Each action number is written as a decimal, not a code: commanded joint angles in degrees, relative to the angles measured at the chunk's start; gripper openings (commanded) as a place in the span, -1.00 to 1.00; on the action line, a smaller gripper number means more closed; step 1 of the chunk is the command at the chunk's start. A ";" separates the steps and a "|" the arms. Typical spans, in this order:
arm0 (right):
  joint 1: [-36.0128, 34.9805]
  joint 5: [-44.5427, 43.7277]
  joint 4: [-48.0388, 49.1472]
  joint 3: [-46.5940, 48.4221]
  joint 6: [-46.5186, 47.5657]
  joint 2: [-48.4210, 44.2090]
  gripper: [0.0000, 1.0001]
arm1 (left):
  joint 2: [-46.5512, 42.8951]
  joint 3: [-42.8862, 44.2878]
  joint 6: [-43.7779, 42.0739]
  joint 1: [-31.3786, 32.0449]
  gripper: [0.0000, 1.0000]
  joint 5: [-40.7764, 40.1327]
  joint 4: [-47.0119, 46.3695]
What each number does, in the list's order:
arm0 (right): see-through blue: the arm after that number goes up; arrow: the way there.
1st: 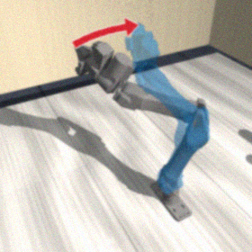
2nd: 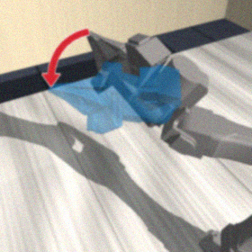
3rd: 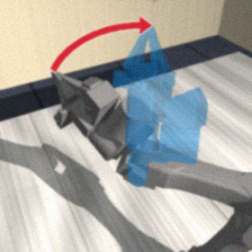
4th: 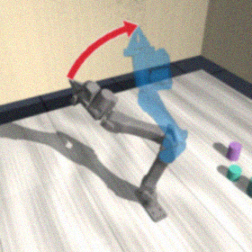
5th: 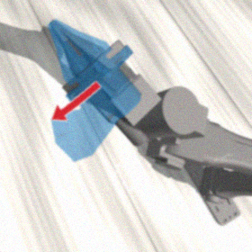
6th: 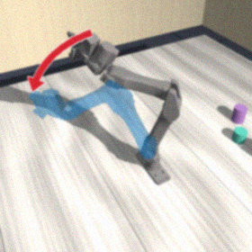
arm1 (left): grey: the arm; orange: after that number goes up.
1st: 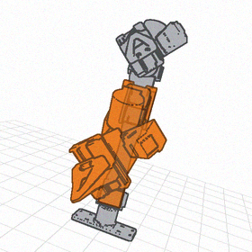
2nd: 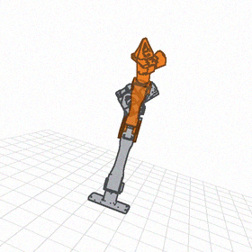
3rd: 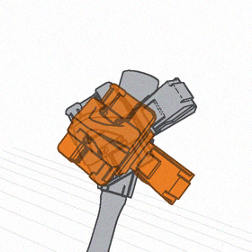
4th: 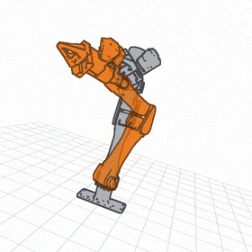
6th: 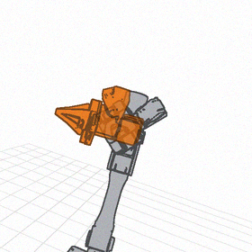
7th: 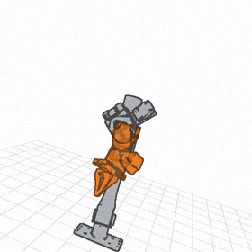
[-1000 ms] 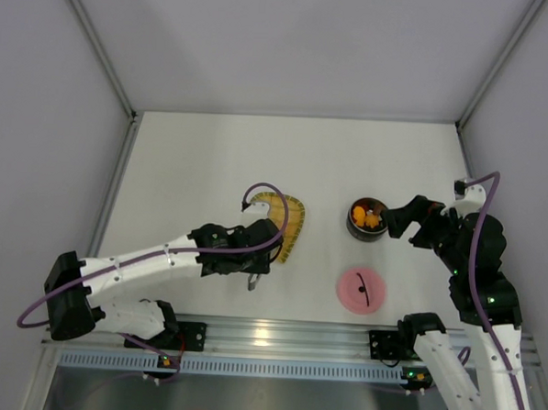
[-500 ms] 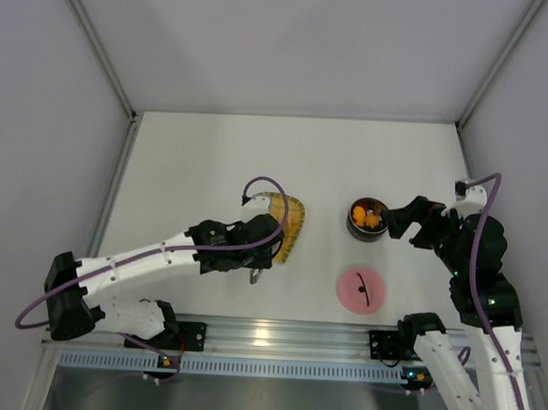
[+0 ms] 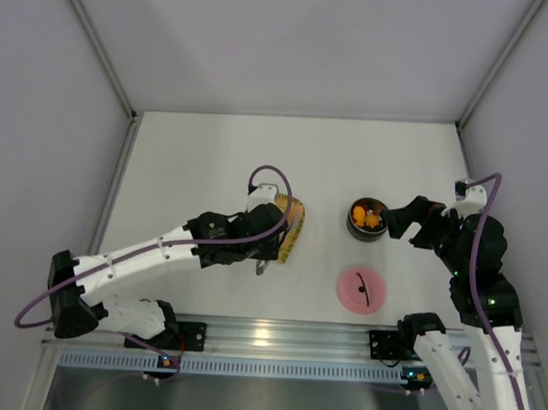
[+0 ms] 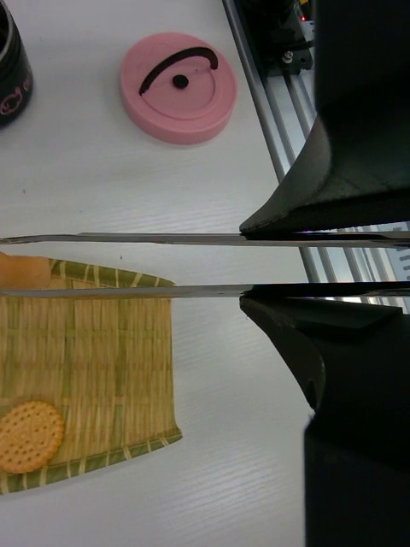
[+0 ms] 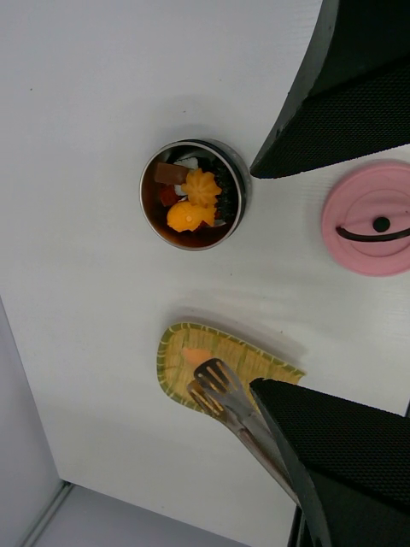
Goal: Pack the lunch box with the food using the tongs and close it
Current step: Pick up the fake food from the plate, then place the fake food in the packing box.
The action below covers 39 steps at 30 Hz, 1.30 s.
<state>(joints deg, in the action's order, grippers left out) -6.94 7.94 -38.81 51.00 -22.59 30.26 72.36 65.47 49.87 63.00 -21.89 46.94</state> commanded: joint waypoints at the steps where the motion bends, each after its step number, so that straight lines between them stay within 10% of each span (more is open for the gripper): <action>1: 0.61 -0.48 1.54 1.12 -0.17 -0.38 0.99 | 3.21 7.54 -3.54 0.10 -0.37 -0.08 -2.20; 18: 0.61 -2.23 -0.04 2.43 1.06 0.15 0.99 | 28.52 32.95 -12.95 0.10 -0.36 9.40 -8.53; 39: 0.70 -2.41 -0.04 2.35 1.32 0.15 0.99 | 34.70 36.58 -12.95 0.19 -0.34 9.41 -7.83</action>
<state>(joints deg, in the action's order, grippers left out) -6.94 6.02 -39.07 51.11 -22.06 30.46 109.06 101.27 36.91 63.00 -11.35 40.91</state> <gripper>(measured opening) 0.993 0.374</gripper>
